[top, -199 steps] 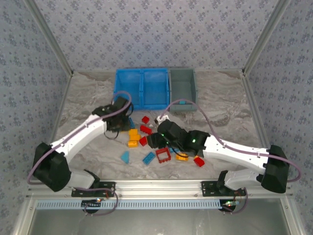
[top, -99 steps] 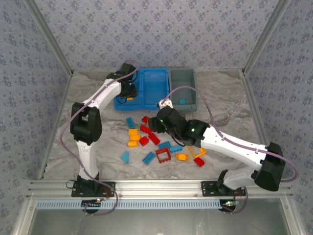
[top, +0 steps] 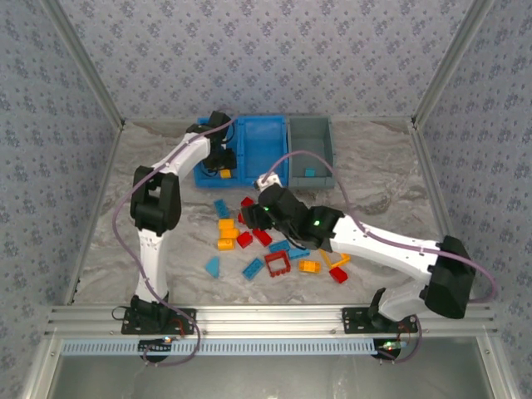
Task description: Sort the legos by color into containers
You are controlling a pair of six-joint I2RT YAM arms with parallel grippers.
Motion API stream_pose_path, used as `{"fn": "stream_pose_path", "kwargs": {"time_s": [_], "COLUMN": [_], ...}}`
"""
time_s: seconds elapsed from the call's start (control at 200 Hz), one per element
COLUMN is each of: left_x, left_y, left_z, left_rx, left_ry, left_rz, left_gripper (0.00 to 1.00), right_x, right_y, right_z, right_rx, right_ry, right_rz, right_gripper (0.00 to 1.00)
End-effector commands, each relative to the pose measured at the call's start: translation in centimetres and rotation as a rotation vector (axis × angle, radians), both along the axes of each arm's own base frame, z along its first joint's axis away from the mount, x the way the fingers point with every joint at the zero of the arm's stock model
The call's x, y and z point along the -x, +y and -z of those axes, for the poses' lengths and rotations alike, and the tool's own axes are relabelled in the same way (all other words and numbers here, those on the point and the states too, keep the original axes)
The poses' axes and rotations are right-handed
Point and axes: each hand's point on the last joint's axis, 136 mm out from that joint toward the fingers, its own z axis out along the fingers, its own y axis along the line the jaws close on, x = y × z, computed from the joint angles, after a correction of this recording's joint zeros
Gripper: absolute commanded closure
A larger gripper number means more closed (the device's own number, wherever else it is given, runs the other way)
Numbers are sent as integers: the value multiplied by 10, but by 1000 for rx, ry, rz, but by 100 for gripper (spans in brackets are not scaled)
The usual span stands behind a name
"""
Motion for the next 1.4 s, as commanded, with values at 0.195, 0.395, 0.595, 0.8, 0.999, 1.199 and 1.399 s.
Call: {"fn": "stream_pose_path", "kwargs": {"time_s": [0.195,0.395,0.595,0.8,0.999,1.199,1.399], "left_x": [0,23,110,231,310,340,340], "left_y": [2,1,-25,-63,-60,-39,-34], "left_z": [-49,-123,-166,-158,-141,-124,-121], "left_rx": [37,51,146,265,350,351,343], "left_ry": [-69,-210,-329,-383,-420,-388,-395], "left_rz": [-10,-3,91,250,339,351,335], "left_gripper": [40,36,35,34,33,34,34], "right_x": [-8,11,48,72,71,79,87], "right_y": [18,-24,-83,-99,-91,-92,-92], "right_z": [-6,32,89,138,160,170,176], "right_rx": [65,158,317,293,269,269,274], "right_ry": [-71,26,236,447,542,588,613], "right_rz": [1,63,137,176,182,196,197], "right_gripper": [31,34,48,56,60,64,66]}}
